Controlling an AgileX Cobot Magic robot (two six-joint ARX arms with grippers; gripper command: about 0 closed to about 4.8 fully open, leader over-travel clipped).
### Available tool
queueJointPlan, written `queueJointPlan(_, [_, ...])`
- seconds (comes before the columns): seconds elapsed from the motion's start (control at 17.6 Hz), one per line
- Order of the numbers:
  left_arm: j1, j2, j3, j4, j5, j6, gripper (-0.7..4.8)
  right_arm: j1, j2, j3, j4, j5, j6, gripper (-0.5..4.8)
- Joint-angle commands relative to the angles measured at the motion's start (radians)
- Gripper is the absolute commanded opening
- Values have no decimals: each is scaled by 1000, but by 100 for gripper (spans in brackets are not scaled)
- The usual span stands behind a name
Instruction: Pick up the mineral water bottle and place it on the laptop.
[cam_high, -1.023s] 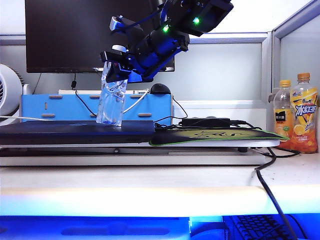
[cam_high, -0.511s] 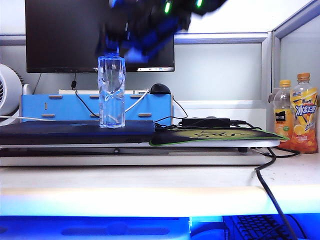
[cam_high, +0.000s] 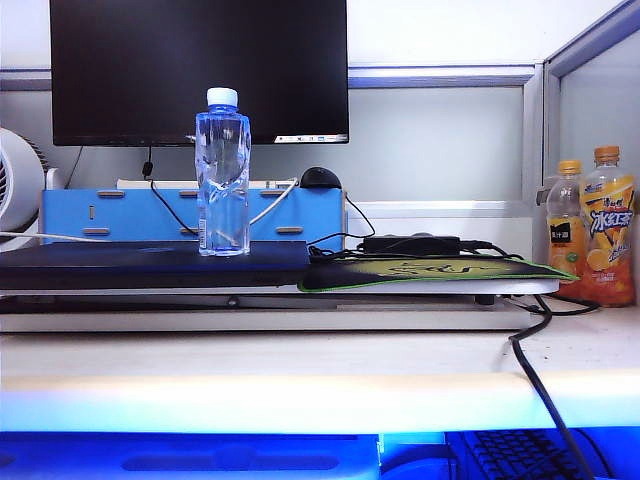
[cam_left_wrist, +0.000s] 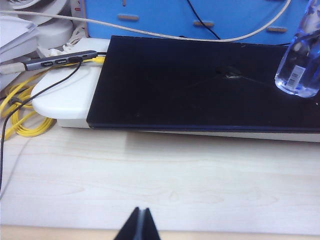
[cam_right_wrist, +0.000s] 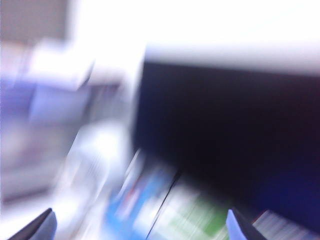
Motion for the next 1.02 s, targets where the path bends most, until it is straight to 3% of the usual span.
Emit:
queueJointPlan(0.06, [0, -2, 0, -2, 3, 1, -2, 0, -166, 4, -68, 107, -62, 247])
queueJointPlan(0.11, [0, -2, 0, -2, 3, 2, -2, 0, -263, 4, -132, 176, -122, 180])
queueJointPlan(0.28, [0, -2, 0, -2, 3, 2, -2, 1, -444, 4, -277, 287, -234, 180])
queueJointPlan(0.45, [0, -2, 0, -2, 3, 2, -2, 1, -592, 4, -349, 352, -262, 177])
queueJointPlan(0.51, [0, -2, 0, -2, 3, 2, -2, 1, -637, 4, -368, 358, -262, 141])
queueJointPlan(0.57, [0, -2, 0, -2, 3, 2, -2, 1, -683, 4, -388, 358, -262, 68])
queueJointPlan(0.68, [0, -2, 0, -2, 3, 1, -2, 1, -778, 4, -438, 359, -262, -4])
queueJointPlan(0.85, [0, -2, 0, -2, 3, 1, -2, 1, -872, 4, -540, 394, -262, -5])
queueJointPlan(1.02, [0, -2, 0, -2, 3, 1, -2, 1, -940, 4, -651, 499, -262, -5])
